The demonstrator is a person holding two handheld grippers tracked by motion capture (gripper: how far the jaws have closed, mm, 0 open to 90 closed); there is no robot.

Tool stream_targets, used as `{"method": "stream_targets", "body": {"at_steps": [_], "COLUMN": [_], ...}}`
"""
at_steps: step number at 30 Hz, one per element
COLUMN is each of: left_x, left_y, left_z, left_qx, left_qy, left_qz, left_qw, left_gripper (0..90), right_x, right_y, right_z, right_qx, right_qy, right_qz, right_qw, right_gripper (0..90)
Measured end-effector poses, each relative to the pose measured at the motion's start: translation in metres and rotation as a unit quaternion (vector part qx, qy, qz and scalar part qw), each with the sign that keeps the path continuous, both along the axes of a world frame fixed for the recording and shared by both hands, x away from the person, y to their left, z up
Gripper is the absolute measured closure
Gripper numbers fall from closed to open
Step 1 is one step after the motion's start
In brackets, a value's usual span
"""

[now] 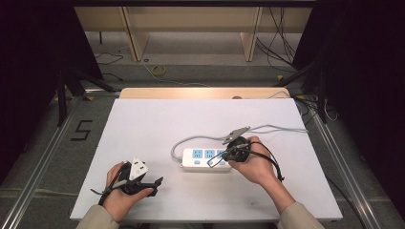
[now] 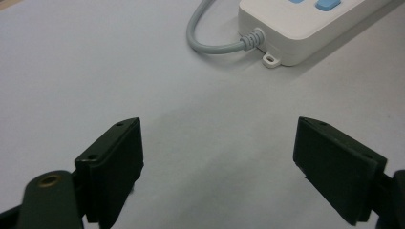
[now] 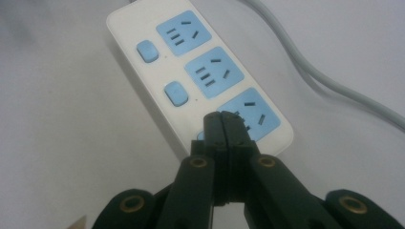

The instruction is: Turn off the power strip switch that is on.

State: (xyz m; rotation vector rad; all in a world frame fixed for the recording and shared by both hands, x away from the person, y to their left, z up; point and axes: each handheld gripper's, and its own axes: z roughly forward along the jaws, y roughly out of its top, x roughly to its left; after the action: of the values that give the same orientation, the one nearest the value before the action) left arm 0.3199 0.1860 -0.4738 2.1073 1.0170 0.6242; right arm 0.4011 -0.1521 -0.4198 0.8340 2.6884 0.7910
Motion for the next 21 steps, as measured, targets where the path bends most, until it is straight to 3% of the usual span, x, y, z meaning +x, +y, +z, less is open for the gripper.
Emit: {"method": "stream_targets", "body": {"at_steps": [21], "left_x": [0.0000], "left_y": [-0.0002], "left_z": [0.0000], "left_qx": [0.000], "left_qy": [0.000], "left_qz": [-0.001], "left_qw": [1.0000], "left_gripper": [17.1], "right_x": [0.0057], "right_y": [0.0097], "right_z": [-0.0042], "right_qx": [-0.021], "right_qy": [0.011], "right_qz": [0.007], "right_qw": [0.9997], "right_gripper": [90.0]}}
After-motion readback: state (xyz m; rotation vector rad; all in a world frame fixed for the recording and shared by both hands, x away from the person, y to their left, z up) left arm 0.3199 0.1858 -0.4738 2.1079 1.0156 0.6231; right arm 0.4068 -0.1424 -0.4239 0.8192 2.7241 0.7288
